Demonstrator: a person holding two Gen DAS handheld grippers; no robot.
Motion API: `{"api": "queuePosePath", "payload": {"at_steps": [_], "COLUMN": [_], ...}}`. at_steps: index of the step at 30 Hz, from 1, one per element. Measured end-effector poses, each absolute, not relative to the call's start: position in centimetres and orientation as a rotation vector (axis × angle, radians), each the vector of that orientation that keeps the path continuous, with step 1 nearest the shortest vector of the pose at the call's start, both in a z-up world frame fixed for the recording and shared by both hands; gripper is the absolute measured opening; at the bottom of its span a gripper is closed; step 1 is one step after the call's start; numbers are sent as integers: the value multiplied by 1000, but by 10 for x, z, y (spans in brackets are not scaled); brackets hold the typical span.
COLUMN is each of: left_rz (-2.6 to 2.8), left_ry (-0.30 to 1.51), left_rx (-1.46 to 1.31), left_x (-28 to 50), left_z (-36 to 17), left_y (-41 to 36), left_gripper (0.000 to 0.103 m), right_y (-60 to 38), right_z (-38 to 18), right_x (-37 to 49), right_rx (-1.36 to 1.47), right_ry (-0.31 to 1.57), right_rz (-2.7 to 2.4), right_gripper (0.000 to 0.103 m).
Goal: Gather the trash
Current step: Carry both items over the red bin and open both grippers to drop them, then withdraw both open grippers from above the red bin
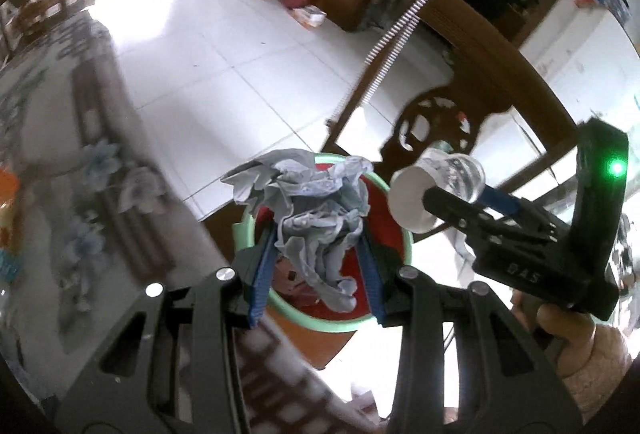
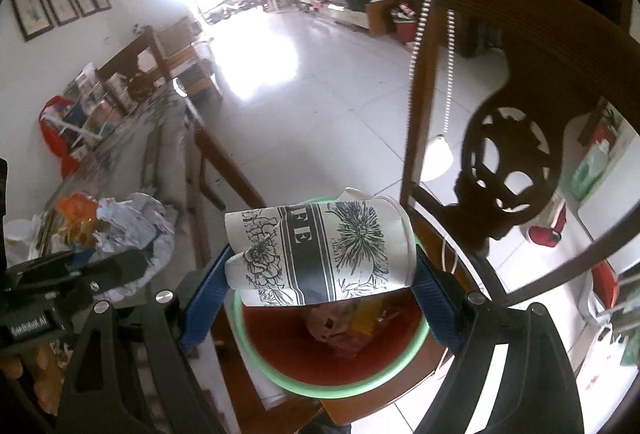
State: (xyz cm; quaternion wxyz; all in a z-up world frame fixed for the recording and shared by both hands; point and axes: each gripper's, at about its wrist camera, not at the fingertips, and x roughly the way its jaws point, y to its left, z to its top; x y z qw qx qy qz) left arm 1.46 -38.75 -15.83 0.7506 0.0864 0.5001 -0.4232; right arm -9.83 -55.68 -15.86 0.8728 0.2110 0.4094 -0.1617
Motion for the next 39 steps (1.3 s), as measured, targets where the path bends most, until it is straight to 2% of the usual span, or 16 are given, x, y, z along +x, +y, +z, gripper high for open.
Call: {"api": "queuePosePath", "payload": {"at_steps": [2, 5, 15, 23, 33, 39], "left_rz": [-962, -974, -905, -730, -233, 62], "left_ry": [1104, 1105, 1108, 1025, 1012, 1145], "left_rx": [206, 201, 137, 56, -144, -352], "left_x": [11, 9, 26, 44, 70, 72], "left_z": [-161, -164, -162, -140, -142, -184], "left_y": [-399, -406, -383, -314, -134, -21], "left_gripper": [39, 76, 76, 76, 76, 77], "right_y": [-561, -567, -575, -548, -471, -415], "right_z": [-157, -158, -163, -164, -161, -163], "right_x": [-102, -107, -103, -71, -17, 3], "right_rx": [445, 455, 486, 447, 340, 278], "right_ry": [850, 849, 855, 882, 919, 954], "right_rz": [-354, -380, -400, -320, -138, -54], "right_gripper": [82, 83, 83, 83, 83, 83]}}
